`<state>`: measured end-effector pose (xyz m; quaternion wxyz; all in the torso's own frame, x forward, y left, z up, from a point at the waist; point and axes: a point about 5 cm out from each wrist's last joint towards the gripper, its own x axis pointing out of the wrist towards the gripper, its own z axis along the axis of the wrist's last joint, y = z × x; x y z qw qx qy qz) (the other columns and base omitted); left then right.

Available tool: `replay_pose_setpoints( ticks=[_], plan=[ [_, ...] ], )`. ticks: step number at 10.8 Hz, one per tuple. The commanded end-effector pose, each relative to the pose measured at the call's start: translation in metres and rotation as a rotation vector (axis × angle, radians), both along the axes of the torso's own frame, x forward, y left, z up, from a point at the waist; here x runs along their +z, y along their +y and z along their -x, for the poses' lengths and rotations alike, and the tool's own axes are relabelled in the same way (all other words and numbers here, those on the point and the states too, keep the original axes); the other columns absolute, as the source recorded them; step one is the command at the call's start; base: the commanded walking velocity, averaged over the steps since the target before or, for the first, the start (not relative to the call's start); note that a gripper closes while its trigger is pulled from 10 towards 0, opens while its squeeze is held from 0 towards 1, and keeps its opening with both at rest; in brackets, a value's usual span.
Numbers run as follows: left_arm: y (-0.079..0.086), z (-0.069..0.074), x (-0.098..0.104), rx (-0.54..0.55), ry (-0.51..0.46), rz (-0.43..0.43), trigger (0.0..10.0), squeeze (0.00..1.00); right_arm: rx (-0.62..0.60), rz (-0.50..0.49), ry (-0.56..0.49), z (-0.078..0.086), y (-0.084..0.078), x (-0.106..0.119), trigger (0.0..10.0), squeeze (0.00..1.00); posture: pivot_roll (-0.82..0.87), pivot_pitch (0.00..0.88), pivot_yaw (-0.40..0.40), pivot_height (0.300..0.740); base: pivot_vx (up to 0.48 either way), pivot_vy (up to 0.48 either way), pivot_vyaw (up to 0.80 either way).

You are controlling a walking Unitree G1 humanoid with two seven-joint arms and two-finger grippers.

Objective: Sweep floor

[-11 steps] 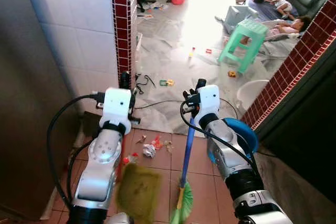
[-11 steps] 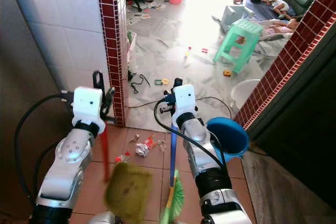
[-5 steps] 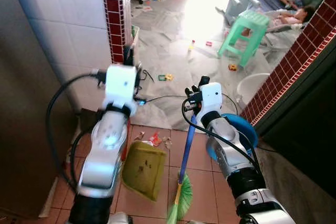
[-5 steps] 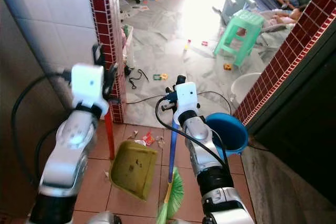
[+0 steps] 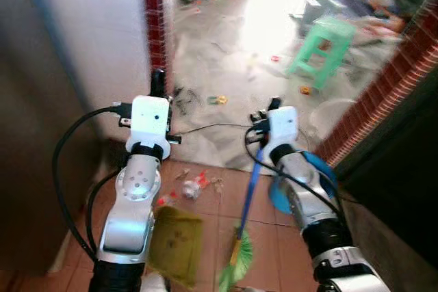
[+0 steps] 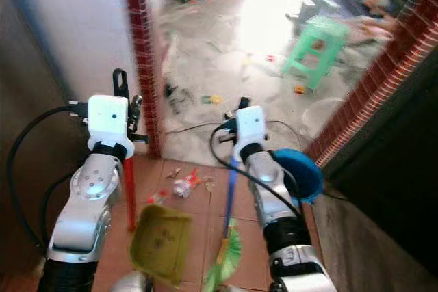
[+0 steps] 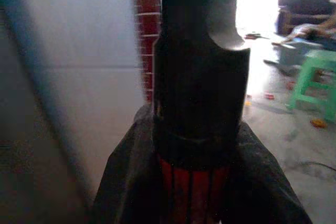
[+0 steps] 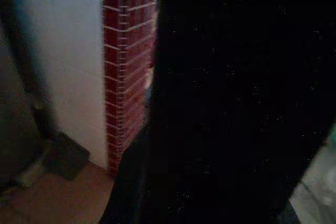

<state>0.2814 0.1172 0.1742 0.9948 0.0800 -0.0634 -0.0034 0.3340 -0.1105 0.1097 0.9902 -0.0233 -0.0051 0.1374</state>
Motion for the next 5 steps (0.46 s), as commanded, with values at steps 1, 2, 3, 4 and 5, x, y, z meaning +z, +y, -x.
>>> replay_pose_setpoints(
  ticks=[1,2,3,4,5],
  plan=[
    [-0.001,0.003,0.021,0.006,-0.097,-0.013,10.0,0.0,-0.01,0.004,-0.032,-0.001,-0.001,0.006,10.0,0.0,0.03,0.017,-0.083,0.74,0.0,0.0,0.79],
    [0.004,0.004,0.024,0.025,-0.132,-0.04,10.0,0.0,-0.007,0.0,-0.043,0.0,0.001,0.007,10.0,0.0,0.03,0.014,-0.075,0.74,0.0,0.0,0.79],
    [0.016,0.004,0.025,0.092,-0.145,-0.049,10.0,0.0,-0.008,-0.004,-0.051,-0.001,0.001,0.009,10.0,0.0,0.03,0.01,-0.074,0.74,0.0,0.0,0.79],
    [0.026,0.001,0.021,0.154,-0.12,-0.042,10.0,0.0,0.0,0.002,-0.065,-0.004,0.001,0.014,10.0,0.0,0.03,0.01,-0.075,0.74,0.0,0.0,0.79],
    [0.029,0.0,0.018,0.178,-0.114,-0.057,10.0,0.0,0.0,0.003,-0.068,-0.007,0.0,0.016,10.0,0.0,0.03,0.011,-0.078,0.74,0.0,0.0,0.79]
  ],
)
